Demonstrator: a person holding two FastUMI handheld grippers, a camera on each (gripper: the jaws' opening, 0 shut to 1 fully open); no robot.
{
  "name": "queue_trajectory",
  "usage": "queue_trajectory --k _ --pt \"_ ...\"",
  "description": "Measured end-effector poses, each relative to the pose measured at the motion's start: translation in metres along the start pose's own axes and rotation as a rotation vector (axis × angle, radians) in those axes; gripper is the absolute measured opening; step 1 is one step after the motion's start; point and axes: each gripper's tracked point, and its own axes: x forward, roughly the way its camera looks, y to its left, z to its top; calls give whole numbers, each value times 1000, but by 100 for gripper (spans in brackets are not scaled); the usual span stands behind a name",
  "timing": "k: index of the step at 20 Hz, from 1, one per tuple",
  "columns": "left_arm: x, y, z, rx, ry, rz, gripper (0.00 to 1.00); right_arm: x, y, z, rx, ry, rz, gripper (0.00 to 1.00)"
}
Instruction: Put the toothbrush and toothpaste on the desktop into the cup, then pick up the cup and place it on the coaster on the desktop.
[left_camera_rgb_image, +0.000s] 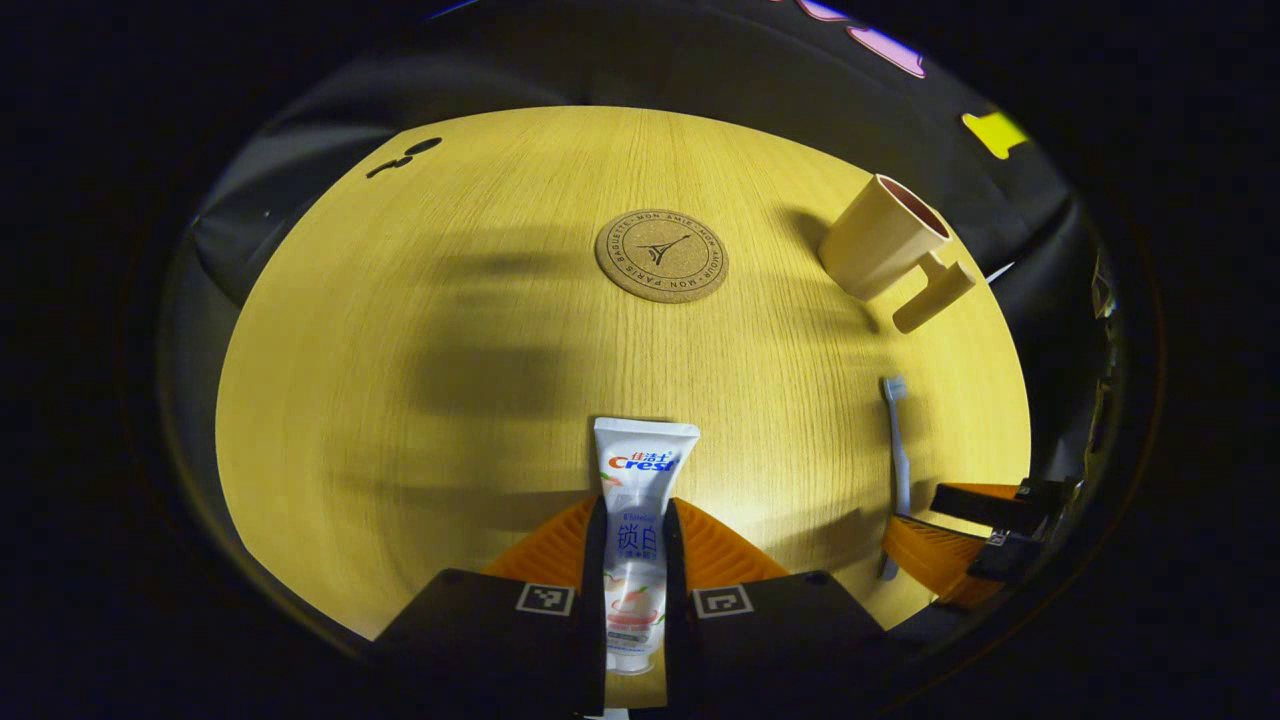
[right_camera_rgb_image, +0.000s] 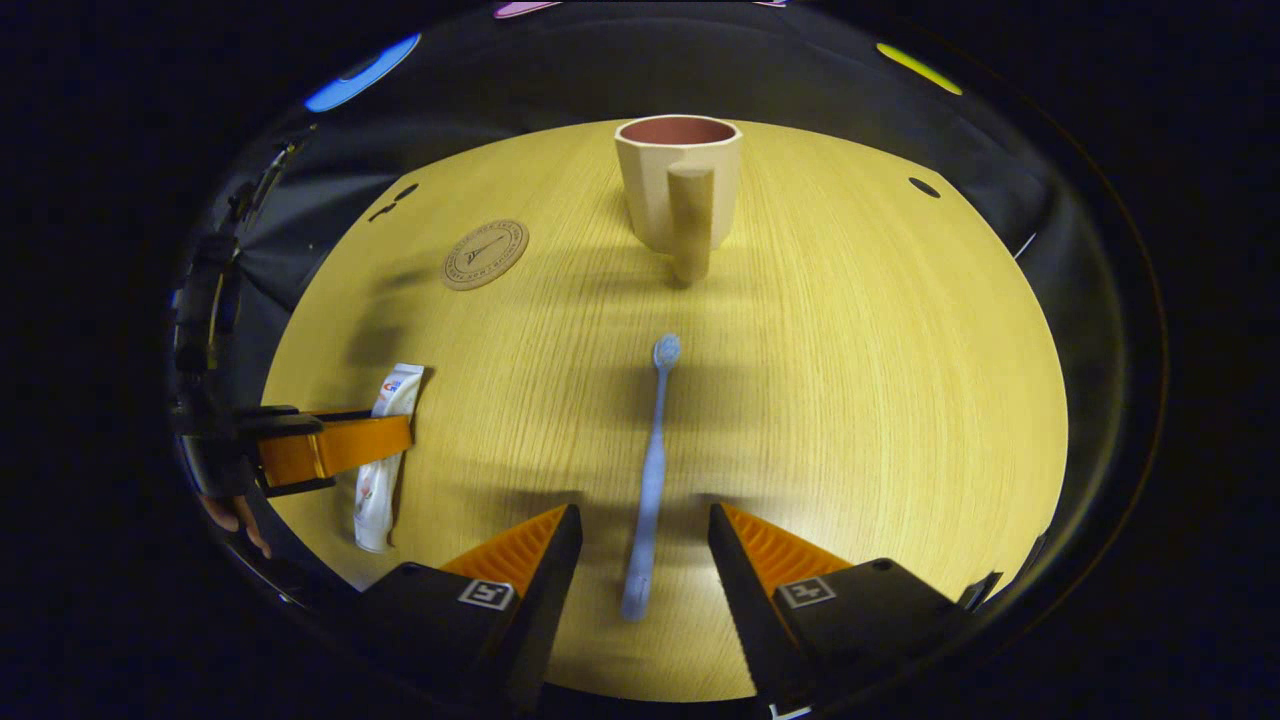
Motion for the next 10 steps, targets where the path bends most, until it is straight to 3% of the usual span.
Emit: queue_trajectory --k 3,5,6,7,8,10 --pt "-1 0 0 -15 -5 -28 29 11 0 6 -32 -7 -46 71" --pt "-1 1 0 -27 -2 -40 29 15 -3 12 -31 -11 -68 55" --pt "-1 1 0 -31 1 -43 29 15 -6 16 -6 -18 -78 39" --pt "-1 0 0 -31 5 -44 29 13 -8 16 37 -9 -82 30" --pt "-2 1 -1 -29 8 -40 29 14 -8 17 80 10 -79 11" --pt "-3 2 -2 -15 13 -30 29 15 -4 16 108 42 -28 11"
